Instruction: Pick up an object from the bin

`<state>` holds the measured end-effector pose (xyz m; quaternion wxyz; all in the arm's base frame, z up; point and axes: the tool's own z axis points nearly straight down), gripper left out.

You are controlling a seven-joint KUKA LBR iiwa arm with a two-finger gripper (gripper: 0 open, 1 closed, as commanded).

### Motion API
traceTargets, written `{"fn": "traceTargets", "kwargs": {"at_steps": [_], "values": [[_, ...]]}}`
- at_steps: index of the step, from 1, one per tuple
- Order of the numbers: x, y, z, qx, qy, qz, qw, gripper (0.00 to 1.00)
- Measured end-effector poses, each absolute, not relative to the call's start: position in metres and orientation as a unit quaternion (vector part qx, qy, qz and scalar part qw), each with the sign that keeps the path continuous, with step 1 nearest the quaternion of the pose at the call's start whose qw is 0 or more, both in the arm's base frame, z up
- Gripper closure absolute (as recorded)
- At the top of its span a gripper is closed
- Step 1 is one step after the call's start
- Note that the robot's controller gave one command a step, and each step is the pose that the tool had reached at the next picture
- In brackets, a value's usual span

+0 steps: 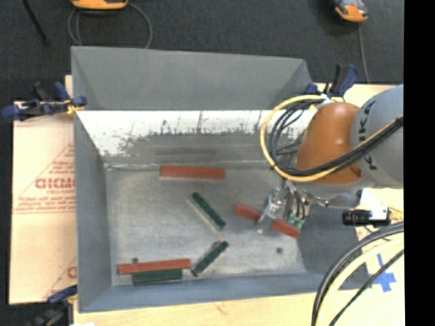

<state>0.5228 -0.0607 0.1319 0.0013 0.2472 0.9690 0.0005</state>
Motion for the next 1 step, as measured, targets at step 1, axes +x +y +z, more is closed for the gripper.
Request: {"fn": "traceTargets", "kwargs": {"at_steps": [1], "values": [[0.5229, -0.0606, 0.142, 0.247, 0.969, 0.001, 0.002, 1.0]]}}
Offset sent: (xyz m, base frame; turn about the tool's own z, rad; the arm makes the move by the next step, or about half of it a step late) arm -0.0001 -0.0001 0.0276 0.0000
